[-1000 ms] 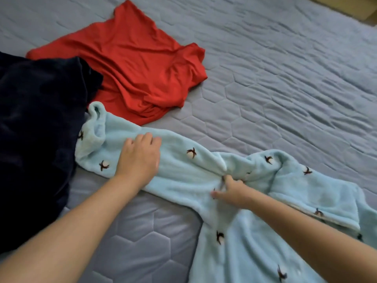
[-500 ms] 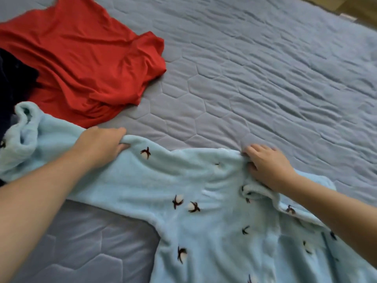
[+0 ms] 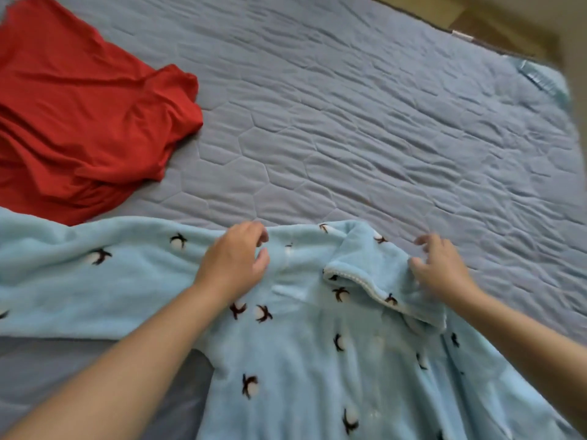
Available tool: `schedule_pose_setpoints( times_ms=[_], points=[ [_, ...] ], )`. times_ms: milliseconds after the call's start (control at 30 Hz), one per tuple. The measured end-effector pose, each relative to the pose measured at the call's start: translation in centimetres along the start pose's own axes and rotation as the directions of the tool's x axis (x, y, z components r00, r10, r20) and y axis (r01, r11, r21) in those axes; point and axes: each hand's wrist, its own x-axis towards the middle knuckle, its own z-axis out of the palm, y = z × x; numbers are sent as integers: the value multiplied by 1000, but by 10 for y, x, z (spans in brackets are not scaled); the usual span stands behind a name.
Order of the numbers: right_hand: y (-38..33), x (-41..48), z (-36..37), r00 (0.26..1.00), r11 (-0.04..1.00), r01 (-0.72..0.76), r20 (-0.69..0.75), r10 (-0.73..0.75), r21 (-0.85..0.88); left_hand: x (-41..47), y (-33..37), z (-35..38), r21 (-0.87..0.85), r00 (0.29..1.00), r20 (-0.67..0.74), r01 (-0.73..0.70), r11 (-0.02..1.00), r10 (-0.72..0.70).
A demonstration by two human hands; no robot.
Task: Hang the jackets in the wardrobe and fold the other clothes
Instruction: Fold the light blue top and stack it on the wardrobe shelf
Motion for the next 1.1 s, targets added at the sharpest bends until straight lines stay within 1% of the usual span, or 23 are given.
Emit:
schedule_pose_setpoints(
  times_ms=[67,100,167,200,267,300,367,400,433,500,600,633,667,700,733,767,800,833,867,933,1000,1033,1100],
  points=[
    [15,-4,2,981,972,-181,-38,188,147,17,40,25,-296,964,207,224,929,-167],
    [23,-5,4,968,953,-244,-12,250,179,26,57,38,-363,921,324,334,870,-218],
    [35,-8,5,934,913,-352,138,329,205,43,84,61,-374,828,500,472,799,-255],
    [38,-11,5,914,881,-391,225,337,268,52,94,70,-341,781,561,518,784,-273],
    [43,-11,2,898,795,-418,335,286,440,68,109,83,-277,720,614,581,765,-323],
    [47,-9,-1,913,805,-375,334,235,460,76,114,86,-280,719,604,595,753,-343],
    [55,-5,-6,937,884,-268,319,145,384,91,122,89,-350,766,540,581,735,-348],
    [59,-3,-6,926,869,-277,355,128,410,97,126,90,-399,781,525,576,714,-337],
    [61,-3,-7,899,806,-341,419,129,484,102,129,92,-454,788,524,580,676,-325],
    [64,3,-9,855,578,-466,508,101,670,109,132,96,-581,794,525,598,552,-308],
    [66,28,-26,913,142,-403,409,-15,904,119,140,97,-743,781,562,622,248,-274],
    [66,38,-30,926,-53,-378,378,-3,924,122,142,98,-775,787,572,611,161,-231],
    [64,47,-32,933,-179,-349,359,27,920,124,145,102,-789,797,571,599,137,-195],
    [62,57,-29,938,-216,-323,342,59,922,125,145,109,-796,823,535,566,212,-191],
    [59,63,-23,950,-120,-286,298,97,951,126,144,116,-776,872,442,489,398,-210],
    [56,66,-13,966,98,-229,214,148,968,124,143,121,-654,931,304,357,667,-201],
    [55,69,-1,977,379,-162,95,190,911,122,138,127,-406,971,180,221,886,-160],
    [55,70,10,982,598,-94,-24,186,796,119,134,132,-164,990,79,127,978,-115],
    [58,71,19,981,721,-71,-81,174,690,118,130,134,-22,992,49,118,993,-117],
    [67,72,28,992,774,-74,-34,122,629,124,120,133,32,973,156,168,985,-171],
    [74,75,28,999,771,-12,-21,32,636,135,116,130,-52,947,281,180,982,-158],
    [76,77,27,995,752,36,-97,38,659,139,117,128,-107,957,258,164,981,-131],
    [77,80,29,946,763,61,-280,160,643,137,118,129,-145,989,86,131,981,-119]
  ],
)
